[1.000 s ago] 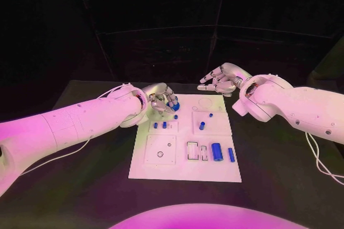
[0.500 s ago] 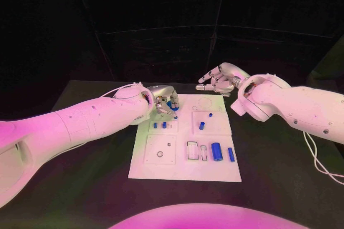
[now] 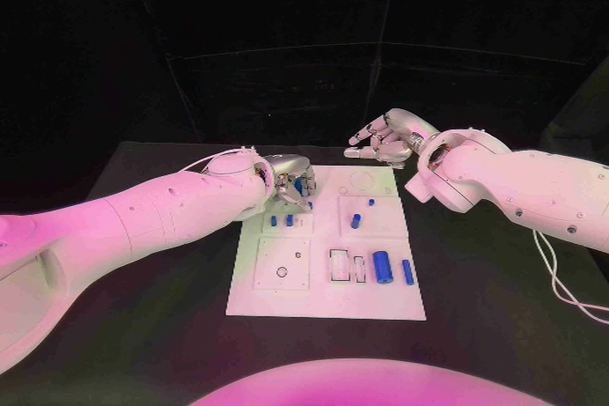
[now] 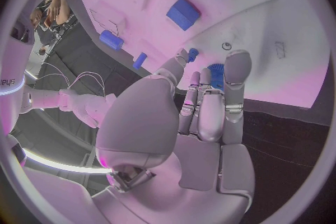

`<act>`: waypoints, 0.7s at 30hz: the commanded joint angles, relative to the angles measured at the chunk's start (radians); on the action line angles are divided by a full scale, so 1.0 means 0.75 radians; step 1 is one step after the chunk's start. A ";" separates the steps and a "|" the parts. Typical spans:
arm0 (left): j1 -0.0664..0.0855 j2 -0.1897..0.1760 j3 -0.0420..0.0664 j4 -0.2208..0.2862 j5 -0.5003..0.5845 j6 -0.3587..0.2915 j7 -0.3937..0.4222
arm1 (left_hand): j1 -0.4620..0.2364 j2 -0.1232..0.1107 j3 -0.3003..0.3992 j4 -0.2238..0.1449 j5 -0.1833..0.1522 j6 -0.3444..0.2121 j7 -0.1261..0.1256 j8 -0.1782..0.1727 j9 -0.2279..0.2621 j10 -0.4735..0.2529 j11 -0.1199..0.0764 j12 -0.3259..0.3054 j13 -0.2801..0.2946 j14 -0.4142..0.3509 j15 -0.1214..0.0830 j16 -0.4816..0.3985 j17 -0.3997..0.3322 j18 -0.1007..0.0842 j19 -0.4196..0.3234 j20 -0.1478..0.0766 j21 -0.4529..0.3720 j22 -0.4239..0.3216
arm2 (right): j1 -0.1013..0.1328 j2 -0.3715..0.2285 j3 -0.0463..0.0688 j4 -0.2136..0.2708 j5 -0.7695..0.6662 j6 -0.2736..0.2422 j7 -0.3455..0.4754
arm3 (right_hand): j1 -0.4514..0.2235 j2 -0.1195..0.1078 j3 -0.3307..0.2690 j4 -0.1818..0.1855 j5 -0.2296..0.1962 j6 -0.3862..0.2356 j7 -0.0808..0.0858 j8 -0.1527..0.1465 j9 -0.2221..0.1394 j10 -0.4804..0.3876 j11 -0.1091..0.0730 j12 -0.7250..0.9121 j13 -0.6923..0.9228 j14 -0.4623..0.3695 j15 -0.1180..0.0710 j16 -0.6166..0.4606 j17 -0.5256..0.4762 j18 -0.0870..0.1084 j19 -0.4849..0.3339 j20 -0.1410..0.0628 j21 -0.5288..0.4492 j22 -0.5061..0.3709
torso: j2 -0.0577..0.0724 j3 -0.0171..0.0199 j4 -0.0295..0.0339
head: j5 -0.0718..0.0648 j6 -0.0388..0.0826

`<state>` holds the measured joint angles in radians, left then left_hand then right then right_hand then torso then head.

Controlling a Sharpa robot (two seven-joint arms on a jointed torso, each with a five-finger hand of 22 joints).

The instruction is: Assemble the parts on the task board

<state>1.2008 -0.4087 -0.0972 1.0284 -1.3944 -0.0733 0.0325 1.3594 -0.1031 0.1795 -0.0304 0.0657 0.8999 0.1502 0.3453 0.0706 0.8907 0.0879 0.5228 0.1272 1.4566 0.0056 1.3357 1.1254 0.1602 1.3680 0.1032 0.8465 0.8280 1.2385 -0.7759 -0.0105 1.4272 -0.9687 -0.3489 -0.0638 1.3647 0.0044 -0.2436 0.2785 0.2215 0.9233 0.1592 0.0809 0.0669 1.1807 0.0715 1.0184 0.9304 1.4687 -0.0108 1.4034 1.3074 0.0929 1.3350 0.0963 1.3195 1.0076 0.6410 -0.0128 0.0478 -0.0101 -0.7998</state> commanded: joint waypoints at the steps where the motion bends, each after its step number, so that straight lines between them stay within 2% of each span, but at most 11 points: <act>1: -0.002 0.007 0.001 -0.007 -0.020 0.031 -0.002 | 0.007 0.024 0.003 -0.007 -0.007 0.017 -0.002 -0.007 -0.001 0.018 0.001 -0.002 -0.007 0.012 -0.004 0.012 0.008 -0.019 0.016 -0.003 0.028 0.028 | 0.003 0.002 0.001 0.001 -0.003 -0.013 0.009 | -0.001 0.008 -0.005 -0.001 0.009 -0.010 0.002 0.008 0.002 -0.007 0.001 -0.004 -0.002 0.061 0.004 -0.004 0.006 0.014 -0.007 0.001 -0.006 -0.001 | -0.001 0.0005 0.0008 | -0.001 -0.001; 9: -0.014 0.025 0.001 -0.027 -0.022 0.026 -0.006 | 0.044 0.067 0.063 -0.030 -0.010 0.061 -0.014 -0.020 -0.003 0.065 -0.009 -0.029 -0.036 0.017 -0.012 0.031 0.019 -0.027 0.026 -0.010 0.090 0.091 | 0.003 0.006 0.001 0.000 -0.003 -0.011 0.009 | -0.001 0.008 -0.005 -0.001 0.009 -0.010 0.002 0.008 0.002 -0.007 0.001 -0.004 -0.002 0.061 0.004 -0.004 0.006 0.014 -0.007 0.001 -0.006 -0.001 | -0.001 0.0002 -0.0002 | -0.002 -0.001; 14: -0.021 0.034 0.001 -0.037 -0.022 0.023 -0.007 | 0.046 0.073 0.090 -0.038 -0.010 0.076 -0.017 -0.029 -0.004 0.086 -0.012 -0.046 -0.049 0.019 -0.015 0.036 0.022 -0.030 0.028 -0.013 0.110 0.113 | 0.003 0.007 0.001 0.000 -0.003 -0.010 0.009 | 0.001 0.010 -0.004 -0.002 0.010 -0.010 0.002 0.008 0.002 -0.006 0.001 -0.001 0.000 0.061 0.004 -0.004 0.007 0.014 -0.007 0.001 -0.006 -0.001 | -0.001 0.0001 0.0009 | -0.005 -0.002; 21: -0.026 0.041 0.001 -0.041 -0.023 0.029 -0.009 | 0.035 0.065 0.121 -0.046 -0.010 0.091 -0.018 -0.046 -0.005 0.110 -0.014 -0.071 -0.067 0.018 -0.016 0.038 0.014 -0.034 0.029 -0.015 0.135 0.140 | 0.003 0.008 0.001 0.000 -0.003 -0.008 0.009 | 0.001 0.010 -0.004 -0.002 0.010 -0.010 0.002 0.008 0.002 -0.006 0.001 -0.001 0.000 0.061 0.004 -0.004 0.007 0.014 -0.007 0.001 -0.006 -0.001 | -0.001 0.0002 0.0013 | -0.006 -0.003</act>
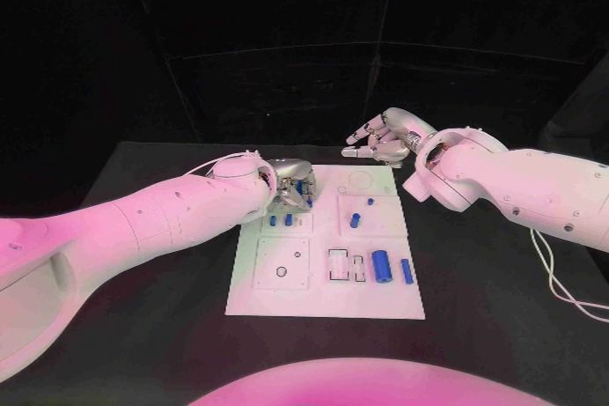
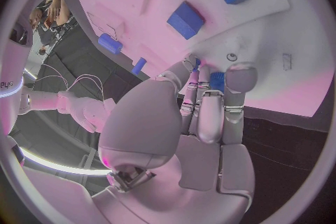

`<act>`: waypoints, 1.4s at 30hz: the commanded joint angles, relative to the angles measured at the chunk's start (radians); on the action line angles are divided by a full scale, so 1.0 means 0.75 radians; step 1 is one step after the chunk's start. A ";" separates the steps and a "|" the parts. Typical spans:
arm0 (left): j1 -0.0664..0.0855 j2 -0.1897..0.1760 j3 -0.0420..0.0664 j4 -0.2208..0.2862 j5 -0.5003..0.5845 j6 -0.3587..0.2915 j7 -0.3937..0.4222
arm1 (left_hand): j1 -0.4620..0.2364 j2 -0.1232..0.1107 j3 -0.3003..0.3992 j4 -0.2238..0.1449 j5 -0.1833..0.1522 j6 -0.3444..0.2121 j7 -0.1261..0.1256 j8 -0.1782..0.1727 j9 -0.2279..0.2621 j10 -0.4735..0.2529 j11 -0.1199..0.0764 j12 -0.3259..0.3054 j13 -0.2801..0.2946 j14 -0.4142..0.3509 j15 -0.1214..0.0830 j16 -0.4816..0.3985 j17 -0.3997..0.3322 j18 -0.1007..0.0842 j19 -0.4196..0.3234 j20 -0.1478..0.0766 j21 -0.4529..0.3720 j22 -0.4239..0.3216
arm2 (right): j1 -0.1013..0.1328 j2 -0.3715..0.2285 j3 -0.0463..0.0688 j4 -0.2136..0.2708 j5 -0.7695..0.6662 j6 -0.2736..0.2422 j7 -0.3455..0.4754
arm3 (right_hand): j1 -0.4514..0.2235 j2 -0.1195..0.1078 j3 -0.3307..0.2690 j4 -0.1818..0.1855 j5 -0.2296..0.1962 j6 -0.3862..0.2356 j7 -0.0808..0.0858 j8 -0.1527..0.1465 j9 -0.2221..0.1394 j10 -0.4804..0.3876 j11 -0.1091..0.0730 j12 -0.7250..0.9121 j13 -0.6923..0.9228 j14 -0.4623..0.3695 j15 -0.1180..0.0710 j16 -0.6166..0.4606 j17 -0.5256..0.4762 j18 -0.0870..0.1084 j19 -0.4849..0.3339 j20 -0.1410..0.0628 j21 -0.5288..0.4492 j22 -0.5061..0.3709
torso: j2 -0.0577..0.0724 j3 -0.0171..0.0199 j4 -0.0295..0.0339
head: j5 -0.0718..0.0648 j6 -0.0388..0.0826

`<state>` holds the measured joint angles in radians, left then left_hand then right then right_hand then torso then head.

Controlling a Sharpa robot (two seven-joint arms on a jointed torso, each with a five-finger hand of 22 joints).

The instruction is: Assemble the parts on the task board

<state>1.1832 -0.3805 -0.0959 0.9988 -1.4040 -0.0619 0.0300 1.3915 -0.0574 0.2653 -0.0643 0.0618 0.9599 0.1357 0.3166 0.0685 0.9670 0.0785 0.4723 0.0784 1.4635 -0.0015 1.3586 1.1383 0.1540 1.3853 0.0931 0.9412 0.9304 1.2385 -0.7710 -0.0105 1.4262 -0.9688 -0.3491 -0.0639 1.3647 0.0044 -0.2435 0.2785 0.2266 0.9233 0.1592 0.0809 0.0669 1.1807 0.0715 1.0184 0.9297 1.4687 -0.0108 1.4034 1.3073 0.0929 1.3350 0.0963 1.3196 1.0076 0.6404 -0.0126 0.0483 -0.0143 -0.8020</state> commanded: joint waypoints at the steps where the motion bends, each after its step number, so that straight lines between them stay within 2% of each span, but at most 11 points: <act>1: -0.003 0.004 0.000 -0.001 -0.010 0.016 -0.006 | -0.009 0.002 0.010 -0.001 -0.005 0.012 0.001 -0.010 -0.002 0.011 -0.001 -0.007 -0.004 0.009 -0.007 0.008 -0.005 -0.026 0.007 -0.001 0.015 0.010 | 0.003 0.002 0.001 0.001 -0.003 -0.008 0.009 | 0.001 0.010 -0.004 -0.002 0.004 -0.010 0.002 0.008 0.002 -0.006 0.001 -0.001 0.001 0.061 0.004 -0.004 0.007 0.014 -0.007 0.001 -0.006 -0.001 | 0.000 -0.0003 0.0003 | 0.000 -0.001; 8: -0.006 0.009 0.000 -0.006 -0.010 0.030 -0.014 | -0.015 -0.003 0.027 -0.006 -0.005 0.016 0.002 -0.021 -0.003 0.021 -0.001 -0.020 -0.011 0.008 -0.007 0.008 -0.010 -0.029 0.008 -0.002 0.030 0.027 | 0.003 0.003 0.001 0.000 -0.003 -0.007 0.009 | 0.001 0.010 -0.004 -0.002 0.004 -0.010 0.002 0.008 0.002 -0.006 0.001 -0.001 0.001 0.061 0.004 -0.004 0.007 0.014 -0.007 0.001 -0.006 -0.001 | 0.000 -0.0003 0.0006 | -0.002 -0.002; 16: -0.009 0.016 -0.001 -0.015 -0.010 0.032 -0.023 | -0.016 0.016 0.102 -0.019 -0.005 0.052 -0.002 -0.038 0.000 0.064 -0.007 -0.049 -0.017 0.007 -0.012 0.009 -0.026 -0.034 0.010 -0.004 0.068 0.069 | 0.003 0.004 0.001 0.000 -0.003 -0.006 0.009 | 0.001 0.010 -0.004 -0.002 0.004 -0.010 0.002 0.008 0.002 -0.006 0.001 -0.001 0.001 0.061 0.004 -0.004 0.007 0.014 -0.007 0.001 -0.006 -0.001 | 0.000 -0.0002 0.0005 | -0.004 -0.002; 19: -0.011 0.015 -0.001 -0.015 -0.010 0.000 -0.020 | -0.012 0.031 0.154 -0.029 -0.004 0.083 -0.003 -0.044 0.002 0.102 -0.012 -0.067 -0.017 0.008 -0.018 0.002 -0.054 -0.040 0.020 -0.009 0.104 0.106 | 0.003 0.004 0.001 0.000 -0.003 -0.007 0.009 | 0.001 0.010 -0.004 -0.002 0.004 -0.010 0.002 0.008 0.002 -0.006 0.001 -0.001 0.001 0.061 0.004 -0.004 0.007 0.014 -0.007 0.001 -0.006 -0.001 | -0.001 0.0002 0.0005 | -0.003 -0.002; 27: -0.013 -0.020 0.003 0.032 0.013 -0.124 0.012 | -0.038 0.003 0.260 -0.060 0.007 0.120 0.004 -0.086 0.002 0.154 -0.012 -0.138 -0.016 0.016 -0.018 0.005 -0.070 -0.048 0.029 -0.012 0.150 0.158 | 0.003 0.003 0.001 0.000 -0.003 -0.008 0.009 | 0.001 0.010 -0.004 -0.002 0.004 -0.010 0.002 0.008 0.002 -0.006 0.001 -0.001 0.001 0.061 0.004 -0.004 0.007 0.014 -0.007 0.001 -0.006 -0.001 | -0.002 -0.0006 0.0022 | -0.006 0.001; 31: -0.013 -0.043 0.023 0.068 0.040 -0.160 0.026 | -0.047 -0.006 0.283 -0.066 0.009 0.126 0.006 -0.098 0.002 0.163 -0.011 -0.156 -0.016 0.018 -0.017 0.005 -0.074 -0.048 0.028 -0.012 0.155 0.165 | 0.003 0.001 0.001 0.002 -0.003 -0.009 0.010 | 0.003 0.011 -0.004 -0.003 0.005 -0.010 0.002 0.008 0.002 -0.004 0.001 0.001 0.003 0.061 0.004 -0.004 0.006 0.014 -0.007 0.001 -0.006 -0.001 | -0.003 0.0006 0.0038 | -0.004 0.004; 35: -0.012 -0.069 0.055 0.106 0.075 -0.155 0.037 | -0.068 -0.023 0.295 -0.067 0.011 0.128 0.008 -0.112 0.002 0.168 -0.009 -0.176 -0.016 0.018 -0.014 0.004 -0.082 -0.048 0.027 -0.010 0.157 0.170 | 0.003 -0.003 0.001 0.003 -0.003 -0.010 0.010 | 0.004 0.012 -0.004 -0.003 0.005 -0.010 0.002 0.008 0.002 -0.003 0.001 0.002 0.004 0.061 0.004 -0.004 0.006 0.014 -0.007 0.001 -0.006 0.000 | -0.003 -0.0003 0.0061 | -0.002 0.005; 38: -0.011 -0.093 0.073 0.133 0.100 -0.149 0.037 | -0.076 -0.030 0.297 -0.065 0.012 0.129 0.009 -0.116 0.002 0.169 -0.007 -0.183 -0.015 0.017 -0.014 0.002 -0.088 -0.048 0.026 -0.009 0.158 0.172 | 0.003 -0.005 0.001 0.004 -0.003 -0.010 0.011 | 0.004 0.012 -0.004 -0.003 0.005 -0.010 0.002 0.008 0.002 -0.003 0.001 0.002 0.004 0.061 0.004 -0.004 0.006 0.014 -0.007 0.001 -0.006 0.000 | -0.004 0.0000 0.0076 | 0.000 0.007; 42: -0.009 -0.128 0.088 0.165 0.116 -0.139 0.033 | -0.081 -0.032 0.298 -0.064 0.012 0.131 0.009 -0.118 0.002 0.171 -0.007 -0.186 -0.015 0.016 -0.014 0.001 -0.092 -0.049 0.026 -0.009 0.159 0.174 | 0.003 -0.008 0.001 0.005 -0.003 -0.011 0.011 | 0.004 0.012 -0.004 -0.003 0.005 -0.010 0.002 0.008 0.002 -0.003 0.001 0.002 0.004 0.061 0.004 -0.004 0.006 0.014 -0.007 0.001 -0.006 0.000 | -0.005 0.0000 0.0108 | 0.001 0.008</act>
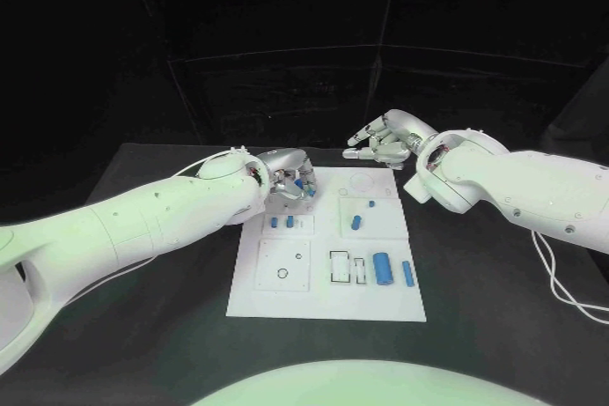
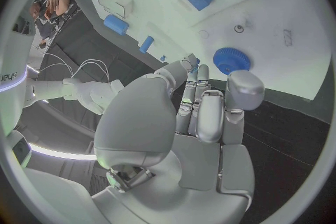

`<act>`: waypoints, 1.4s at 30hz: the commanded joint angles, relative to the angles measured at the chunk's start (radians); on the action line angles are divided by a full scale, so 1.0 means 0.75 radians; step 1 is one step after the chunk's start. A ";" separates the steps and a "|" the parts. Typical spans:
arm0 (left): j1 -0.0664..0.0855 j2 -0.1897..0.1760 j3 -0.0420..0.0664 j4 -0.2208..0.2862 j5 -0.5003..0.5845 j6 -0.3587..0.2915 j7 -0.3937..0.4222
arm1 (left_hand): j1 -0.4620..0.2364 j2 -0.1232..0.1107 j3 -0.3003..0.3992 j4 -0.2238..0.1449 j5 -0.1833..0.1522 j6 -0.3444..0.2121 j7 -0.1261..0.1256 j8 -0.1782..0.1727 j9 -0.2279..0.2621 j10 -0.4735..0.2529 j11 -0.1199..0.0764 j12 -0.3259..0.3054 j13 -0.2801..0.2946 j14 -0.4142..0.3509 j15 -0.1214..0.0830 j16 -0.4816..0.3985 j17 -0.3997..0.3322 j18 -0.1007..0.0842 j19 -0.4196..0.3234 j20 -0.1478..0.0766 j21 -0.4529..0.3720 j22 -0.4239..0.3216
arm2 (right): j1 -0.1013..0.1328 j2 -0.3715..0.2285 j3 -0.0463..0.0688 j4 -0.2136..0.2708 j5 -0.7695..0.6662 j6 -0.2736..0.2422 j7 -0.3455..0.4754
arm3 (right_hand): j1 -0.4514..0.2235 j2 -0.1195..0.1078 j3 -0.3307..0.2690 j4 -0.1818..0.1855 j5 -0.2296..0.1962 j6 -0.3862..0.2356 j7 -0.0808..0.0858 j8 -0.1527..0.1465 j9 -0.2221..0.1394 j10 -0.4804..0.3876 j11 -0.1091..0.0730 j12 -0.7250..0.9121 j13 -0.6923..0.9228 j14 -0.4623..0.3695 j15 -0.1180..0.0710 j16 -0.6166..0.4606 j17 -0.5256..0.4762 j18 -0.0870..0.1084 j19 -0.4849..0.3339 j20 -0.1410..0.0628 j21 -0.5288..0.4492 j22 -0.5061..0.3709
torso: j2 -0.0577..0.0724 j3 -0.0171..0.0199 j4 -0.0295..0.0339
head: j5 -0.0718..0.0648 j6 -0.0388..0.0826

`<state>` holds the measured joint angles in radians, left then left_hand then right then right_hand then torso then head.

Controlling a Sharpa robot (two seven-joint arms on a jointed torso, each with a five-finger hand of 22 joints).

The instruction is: Assemble the parts on the task board

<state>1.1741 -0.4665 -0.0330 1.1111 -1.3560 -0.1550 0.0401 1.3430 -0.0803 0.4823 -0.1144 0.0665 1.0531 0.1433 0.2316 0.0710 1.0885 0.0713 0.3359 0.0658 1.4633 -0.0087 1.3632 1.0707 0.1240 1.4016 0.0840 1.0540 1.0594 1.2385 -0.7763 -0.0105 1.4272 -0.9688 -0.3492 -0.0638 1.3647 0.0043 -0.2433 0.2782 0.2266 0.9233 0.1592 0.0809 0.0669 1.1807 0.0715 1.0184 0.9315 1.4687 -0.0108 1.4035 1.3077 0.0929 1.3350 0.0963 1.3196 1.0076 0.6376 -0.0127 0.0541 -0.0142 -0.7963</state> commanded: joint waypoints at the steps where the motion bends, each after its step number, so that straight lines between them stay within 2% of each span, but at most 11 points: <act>1: 0.004 -0.019 0.006 0.019 0.053 -0.012 0.018 | -0.017 -0.002 0.008 0.003 0.005 0.007 -0.001 -0.005 -0.001 0.010 0.002 -0.005 0.002 0.016 -0.004 -0.005 -0.002 -0.009 0.004 0.004 0.009 0.002 | 0.003 -0.001 0.001 0.004 -0.003 -0.010 0.011 | 0.004 0.012 -0.005 -0.003 0.005 -0.010 0.002 0.008 0.002 -0.003 0.001 0.002 0.001 0.061 0.004 -0.004 0.005 0.014 -0.007 0.001 -0.006 0.000 | 0.000 -0.0004 0.0019 | 0.002 0.001; 8: 0.009 -0.085 0.012 0.045 0.060 0.044 -0.008 | -0.026 -0.010 0.008 0.005 0.002 0.012 -0.002 -0.008 0.000 0.016 0.002 -0.010 0.003 0.015 -0.004 -0.008 -0.010 -0.009 0.004 0.004 0.012 0.006 | 0.003 -0.005 0.001 0.003 -0.003 -0.009 0.010 | 0.004 0.012 -0.005 -0.003 0.005 -0.010 0.002 0.008 0.002 -0.003 0.001 0.002 0.001 0.061 0.004 -0.004 0.005 0.014 -0.007 0.001 -0.006 0.000 | 0.001 -0.0003 -0.0011 | 0.007 0.000; 10: 0.009 -0.104 0.012 0.052 0.060 0.058 -0.015 | -0.028 -0.011 0.007 0.005 0.000 0.014 -0.003 -0.009 0.000 0.018 0.001 -0.011 0.003 0.016 -0.005 -0.008 -0.010 -0.009 0.004 0.004 0.013 0.007 | 0.003 -0.005 0.001 0.003 -0.003 -0.009 0.010 | 0.004 0.012 -0.005 -0.003 0.005 -0.010 0.002 0.008 0.002 -0.003 0.001 0.002 0.001 0.061 0.004 -0.004 0.005 0.014 -0.007 0.001 -0.006 0.000 | 0.001 -0.0006 0.0003 | 0.007 0.000; 17: 0.007 -0.138 0.010 0.054 0.043 0.076 -0.020 | -0.032 -0.017 0.006 0.005 -0.002 0.015 -0.004 -0.011 0.000 0.021 0.001 -0.015 0.003 0.015 -0.005 -0.009 -0.014 -0.009 0.003 0.004 0.012 0.007 | 0.003 -0.005 0.001 0.002 -0.003 -0.008 0.011 | 0.004 0.012 -0.005 -0.003 0.005 -0.010 0.002 0.008 0.002 -0.003 0.001 0.002 0.001 0.061 0.004 -0.004 0.005 0.014 -0.007 0.001 -0.006 0.000 | 0.001 -0.0026 0.0014 | 0.009 -0.001; 25: -0.001 -0.142 0.006 0.034 0.026 0.092 -0.016 | -0.039 -0.022 0.003 0.007 -0.003 0.016 -0.004 -0.014 0.001 0.023 0.001 -0.019 0.004 0.015 -0.005 -0.009 -0.016 -0.009 0.002 0.004 0.011 0.007 | 0.003 -0.003 0.001 -0.001 -0.003 -0.008 0.013 | 0.005 0.012 -0.005 -0.003 0.006 -0.009 0.002 0.008 0.002 -0.005 0.001 0.000 -0.001 0.061 0.004 -0.004 0.005 0.014 -0.007 0.001 -0.007 -0.002 | 0.002 -0.0013 -0.0037 | 0.014 -0.001; 35: -0.009 -0.129 0.003 0.021 0.023 0.102 -0.022 | -0.039 -0.023 0.003 0.007 -0.003 0.017 -0.004 -0.015 0.001 0.024 0.001 -0.020 0.004 0.015 -0.005 -0.009 -0.017 -0.009 0.002 0.004 0.012 0.008 | 0.003 0.000 0.001 -0.003 -0.003 -0.007 0.014 | 0.005 0.012 -0.005 -0.003 0.006 -0.009 0.002 0.008 0.002 -0.005 0.001 0.000 -0.001 0.061 0.004 -0.004 0.005 0.014 -0.007 0.001 -0.007 -0.002 | 0.002 0.0008 -0.0028 | 0.014 -0.003; 42: -0.016 -0.119 -0.001 0.014 0.023 0.110 -0.035 | -0.039 -0.023 0.003 0.007 -0.003 0.017 -0.005 -0.015 0.001 0.025 0.000 -0.020 0.004 0.014 -0.005 -0.010 -0.019 -0.009 0.002 0.004 0.012 0.008 | 0.003 0.002 0.001 -0.003 -0.003 -0.007 0.014 | 0.005 0.012 -0.005 -0.003 0.006 -0.009 0.002 0.008 0.002 -0.005 0.001 0.000 -0.001 0.061 0.004 -0.004 0.005 0.014 -0.007 0.001 -0.007 -0.002 | 0.002 0.0000 -0.0038 | 0.014 -0.005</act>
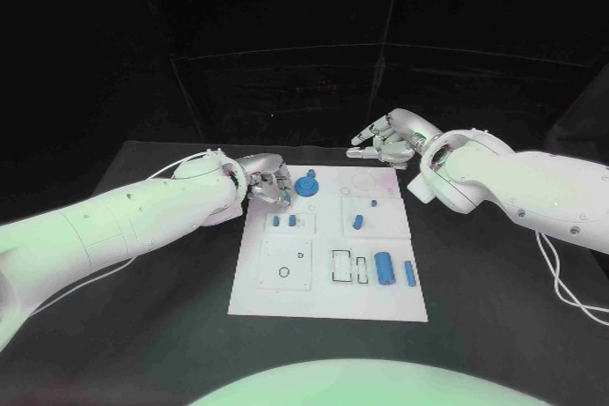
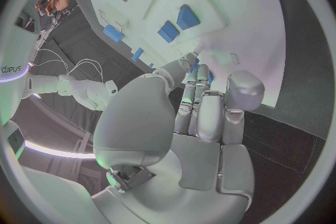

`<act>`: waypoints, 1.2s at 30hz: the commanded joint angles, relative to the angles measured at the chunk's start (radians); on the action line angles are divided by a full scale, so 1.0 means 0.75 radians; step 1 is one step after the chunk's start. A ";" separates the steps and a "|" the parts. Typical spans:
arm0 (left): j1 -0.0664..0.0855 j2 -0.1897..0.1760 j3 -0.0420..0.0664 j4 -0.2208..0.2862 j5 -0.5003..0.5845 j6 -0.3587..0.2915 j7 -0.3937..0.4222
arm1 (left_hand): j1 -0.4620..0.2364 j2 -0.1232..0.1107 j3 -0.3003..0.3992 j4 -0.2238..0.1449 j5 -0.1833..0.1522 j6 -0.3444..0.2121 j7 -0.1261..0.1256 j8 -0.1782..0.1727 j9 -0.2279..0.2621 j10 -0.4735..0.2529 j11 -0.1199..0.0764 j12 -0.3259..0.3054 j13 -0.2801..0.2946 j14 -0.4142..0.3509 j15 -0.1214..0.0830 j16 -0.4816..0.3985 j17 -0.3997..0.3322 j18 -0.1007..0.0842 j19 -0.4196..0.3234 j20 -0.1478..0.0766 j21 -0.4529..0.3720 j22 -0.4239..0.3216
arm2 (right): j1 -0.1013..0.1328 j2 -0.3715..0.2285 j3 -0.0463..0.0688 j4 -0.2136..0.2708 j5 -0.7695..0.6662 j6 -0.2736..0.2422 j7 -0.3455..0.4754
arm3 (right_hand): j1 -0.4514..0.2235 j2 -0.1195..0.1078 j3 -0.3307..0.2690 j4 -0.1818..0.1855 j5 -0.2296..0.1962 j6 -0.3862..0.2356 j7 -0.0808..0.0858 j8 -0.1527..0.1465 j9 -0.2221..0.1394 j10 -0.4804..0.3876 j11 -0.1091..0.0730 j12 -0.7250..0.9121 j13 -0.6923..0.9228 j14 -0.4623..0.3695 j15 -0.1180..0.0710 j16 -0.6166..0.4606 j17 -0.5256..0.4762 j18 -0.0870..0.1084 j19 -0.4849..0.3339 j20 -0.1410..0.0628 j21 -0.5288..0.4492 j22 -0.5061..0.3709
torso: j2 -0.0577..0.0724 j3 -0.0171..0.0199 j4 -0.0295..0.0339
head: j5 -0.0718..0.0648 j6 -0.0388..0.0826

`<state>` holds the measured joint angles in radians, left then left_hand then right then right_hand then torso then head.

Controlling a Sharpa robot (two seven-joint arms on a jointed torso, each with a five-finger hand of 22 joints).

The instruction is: Assemble the parts on the task board

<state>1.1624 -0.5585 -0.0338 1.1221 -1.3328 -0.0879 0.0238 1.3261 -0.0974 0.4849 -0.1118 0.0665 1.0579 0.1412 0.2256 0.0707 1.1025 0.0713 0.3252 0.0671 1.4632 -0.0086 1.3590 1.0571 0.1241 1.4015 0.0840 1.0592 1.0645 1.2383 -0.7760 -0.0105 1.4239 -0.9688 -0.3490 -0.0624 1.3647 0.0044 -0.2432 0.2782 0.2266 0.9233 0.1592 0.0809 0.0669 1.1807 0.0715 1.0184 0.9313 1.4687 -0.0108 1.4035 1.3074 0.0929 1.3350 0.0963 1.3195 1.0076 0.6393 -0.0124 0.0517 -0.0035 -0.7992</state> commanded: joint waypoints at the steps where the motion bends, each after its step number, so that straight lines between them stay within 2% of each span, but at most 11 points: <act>1: -0.001 0.005 0.000 -0.001 -0.008 0.025 -0.015 | -0.017 0.000 0.000 0.004 -0.005 0.012 -0.002 -0.008 0.001 0.008 0.000 -0.006 0.003 0.014 -0.005 -0.004 -0.001 -0.009 0.002 0.004 0.005 0.002 | 0.003 0.001 0.001 0.001 -0.003 -0.007 0.012 | 0.005 0.012 -0.005 -0.003 0.006 -0.009 0.002 0.008 0.002 -0.005 0.001 0.000 -0.001 0.061 0.004 -0.004 0.006 0.014 -0.007 0.001 -0.007 -0.002 | 0.000 -0.0004 -0.0006 | 0.000 -0.002; 14: -0.004 0.011 -0.002 -0.012 -0.039 0.055 -0.043 | -0.023 -0.005 -0.006 0.006 -0.013 0.015 -0.003 -0.011 0.002 0.012 0.000 -0.012 0.003 0.012 -0.006 -0.007 -0.010 -0.008 0.001 0.004 0.004 0.002 | 0.003 0.001 0.001 0.001 -0.003 -0.006 0.012 | 0.007 0.013 -0.005 -0.004 0.006 -0.010 0.002 0.009 0.002 -0.005 0.001 0.000 -0.002 0.061 0.004 -0.005 0.006 0.014 -0.007 0.001 -0.007 -0.002 | -0.001 -0.0002 0.0022 | -0.003 -0.003; 17: -0.005 0.015 -0.002 -0.017 -0.044 0.055 -0.043 | -0.025 -0.006 -0.006 0.007 -0.014 0.015 -0.003 -0.012 0.002 0.012 0.000 -0.013 0.003 0.012 -0.006 -0.008 -0.012 -0.008 0.001 0.004 0.003 0.001 | 0.003 0.001 0.001 0.001 -0.003 -0.006 0.012 | 0.007 0.013 -0.005 -0.004 0.006 -0.010 0.002 0.009 0.002 -0.005 0.001 0.000 -0.002 0.061 0.004 -0.005 0.006 0.014 -0.007 0.001 -0.007 -0.002 | 0.000 -0.0013 0.0008 | -0.001 -0.002; 22: -0.007 0.023 -0.002 -0.021 -0.047 0.052 -0.038 | -0.026 -0.009 -0.009 0.007 -0.015 0.010 -0.002 -0.018 0.001 0.008 0.001 -0.020 0.002 0.010 -0.005 -0.008 -0.013 -0.007 -0.002 0.004 -0.002 -0.003 | 0.003 0.002 0.001 0.001 -0.003 -0.005 0.012 | 0.007 0.013 -0.005 -0.004 0.006 -0.010 0.002 0.009 0.002 -0.005 0.001 0.000 -0.001 0.061 0.004 -0.005 0.006 0.014 -0.007 0.001 -0.007 -0.001 | -0.001 -0.0004 -0.0006 | -0.001 -0.004; 27: -0.008 0.027 -0.002 -0.023 -0.048 0.042 -0.029 | -0.031 -0.016 -0.013 0.009 -0.016 -0.010 0.005 -0.038 -0.003 -0.007 0.008 -0.040 0.000 0.008 0.000 -0.009 -0.018 -0.008 -0.004 0.007 -0.003 -0.001 | 0.003 0.001 0.001 0.001 -0.003 -0.005 0.012 | 0.008 0.014 -0.005 -0.005 0.007 -0.010 0.001 0.009 0.002 -0.005 0.001 0.001 -0.001 0.061 0.004 -0.005 0.006 0.014 -0.006 0.001 -0.006 -0.001 | -0.001 -0.0002 0.0002 | -0.002 -0.003; 36: -0.009 0.031 -0.002 -0.023 -0.048 0.040 -0.028 | -0.032 -0.019 -0.015 0.009 -0.016 -0.017 0.007 -0.046 -0.005 -0.010 0.011 -0.046 0.000 0.008 0.002 -0.008 -0.018 -0.008 -0.005 0.009 -0.004 -0.001 | 0.003 0.001 0.001 0.000 -0.003 -0.004 0.011 | 0.008 0.014 -0.005 -0.005 0.007 -0.010 0.001 0.009 0.002 -0.005 0.001 0.001 -0.001 0.061 0.004 -0.005 0.006 0.014 -0.006 0.001 -0.006 -0.001 | -0.001 -0.0007 -0.0001 | -0.003 -0.004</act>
<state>1.1547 -0.5362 -0.0359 1.1046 -1.3620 -0.0587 0.0013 1.3130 -0.1105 0.4789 -0.1060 0.0582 1.0507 0.1480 0.1941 0.0689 1.0987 0.0751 0.2940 0.0680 1.4632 -0.0086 1.3590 1.0443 0.1242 1.4015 0.0841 1.0592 1.0632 1.2383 -0.7754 -0.0105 1.4233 -0.9688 -0.3488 -0.0616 1.3687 0.0084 -0.2432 0.2782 0.2266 0.9233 0.1592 0.0809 0.0669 1.1807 0.0715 1.0184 0.9312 1.4687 -0.0108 1.4035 1.3073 0.0928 1.3350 0.0963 1.3195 1.0077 0.6387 -0.0127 0.0520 -0.0058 -0.8021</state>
